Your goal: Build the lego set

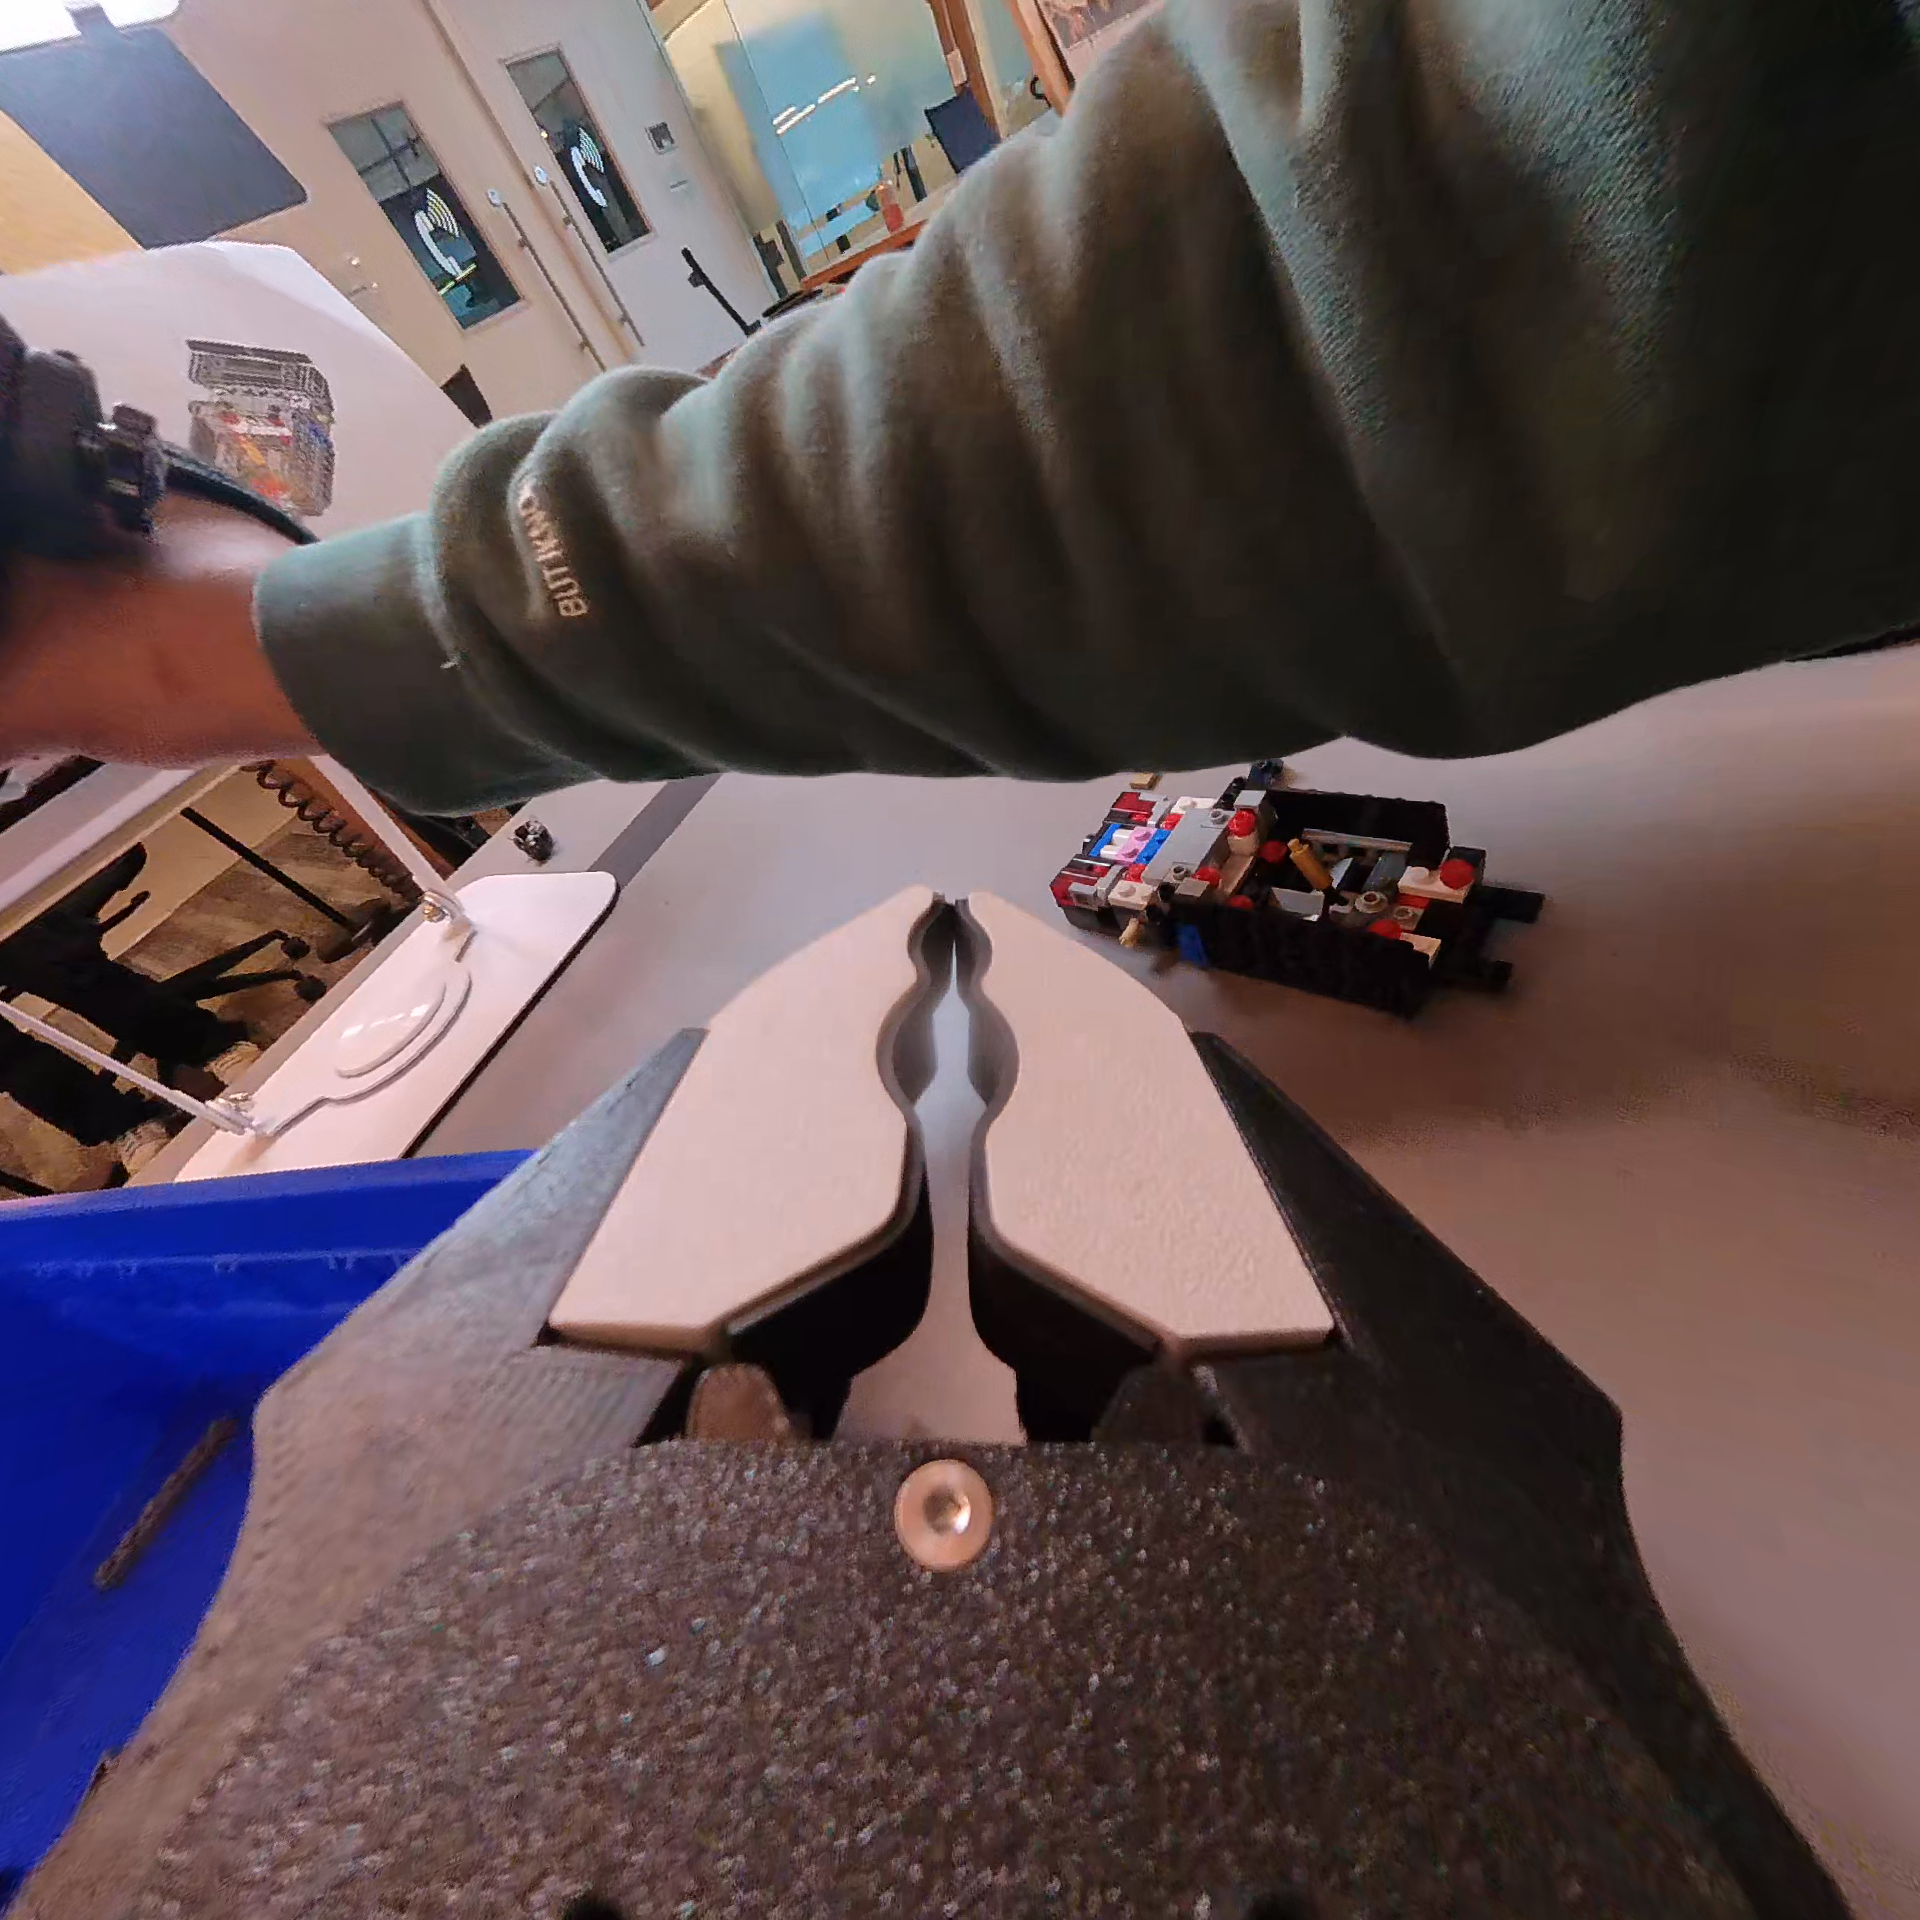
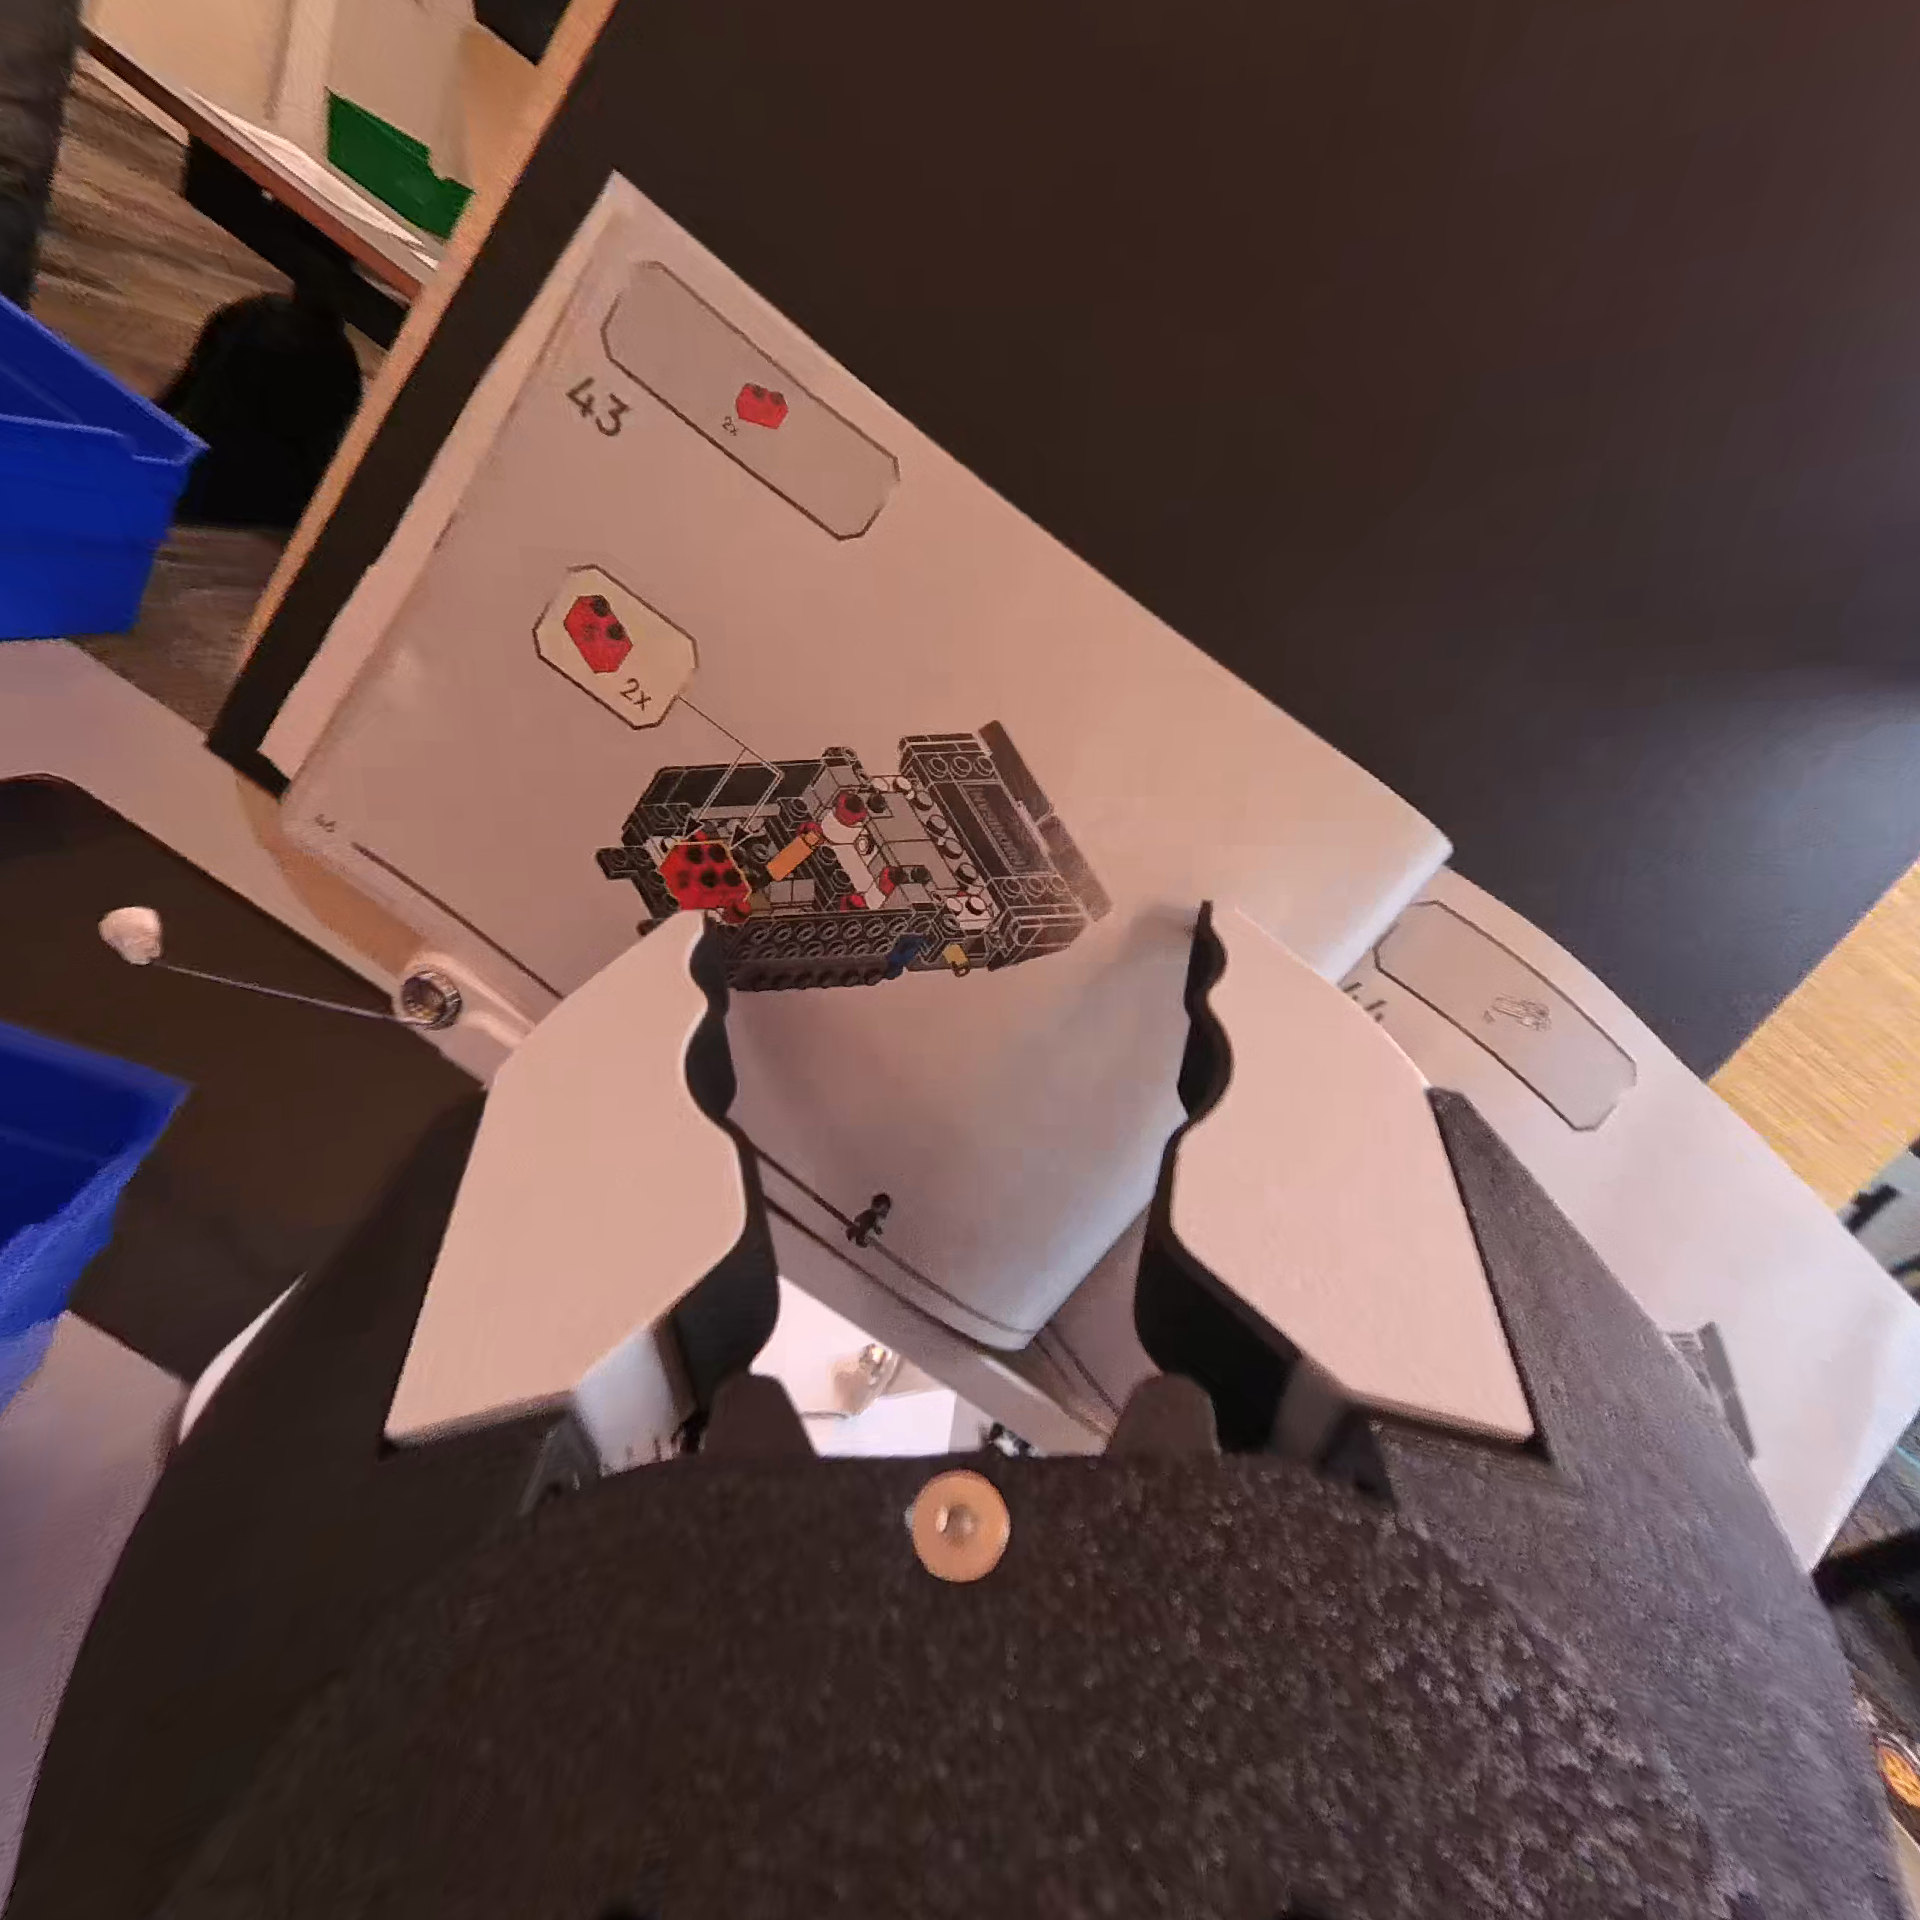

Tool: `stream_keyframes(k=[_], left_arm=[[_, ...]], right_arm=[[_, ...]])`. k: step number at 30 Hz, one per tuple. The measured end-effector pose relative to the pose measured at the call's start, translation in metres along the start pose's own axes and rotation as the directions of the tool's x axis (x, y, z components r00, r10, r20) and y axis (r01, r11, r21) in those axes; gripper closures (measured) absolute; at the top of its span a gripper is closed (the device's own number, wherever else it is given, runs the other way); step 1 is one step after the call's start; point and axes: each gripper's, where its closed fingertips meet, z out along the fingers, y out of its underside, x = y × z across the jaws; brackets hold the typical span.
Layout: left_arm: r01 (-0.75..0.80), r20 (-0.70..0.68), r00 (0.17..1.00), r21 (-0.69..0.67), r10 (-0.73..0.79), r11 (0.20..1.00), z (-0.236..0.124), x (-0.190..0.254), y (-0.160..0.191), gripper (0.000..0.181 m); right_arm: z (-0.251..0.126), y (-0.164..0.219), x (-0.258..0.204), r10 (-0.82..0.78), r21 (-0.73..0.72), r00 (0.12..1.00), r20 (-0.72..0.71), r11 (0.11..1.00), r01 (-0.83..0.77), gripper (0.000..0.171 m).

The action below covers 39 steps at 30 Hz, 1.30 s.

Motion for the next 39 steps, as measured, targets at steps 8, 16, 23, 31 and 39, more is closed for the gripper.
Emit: stream_keyframes(k=[8,16,23,31,39], left_arm=[[-0.003,-0.012,1.000,-0.021,0.003,1.000,0.003,0.002,0.006,0.181],[-0.012,-0.031,0.999,-0.042,0.011,0.999,0.007,0.007,0.012,0.181],[-0.016,-0.035,0.999,-0.058,0.014,0.998,0.008,0.008,0.016,0.181],[-0.019,-0.042,0.999,-0.076,0.016,0.997,0.011,0.010,0.022,0.181],[-0.023,-0.062,0.998,-0.098,0.017,0.995,0.015,0.015,0.029,0.181]], right_arm=[[-0.005,0.006,0.015,-0.131,0.027,0.987,0.087,0.991,0.129,0.120],[-0.010,0.009,0.024,-0.198,0.043,0.962,0.190,0.980,0.193,0.136],[-0.013,0.011,0.033,-0.082,0.049,0.973,0.218,0.996,0.073,0.151],[-0.019,0.015,0.043,0.116,0.031,0.918,0.380,0.990,-0.137,0.164],[-0.032,0.013,0.080,0.248,0.024,0.878,0.408,0.959,-0.282,0.152]])
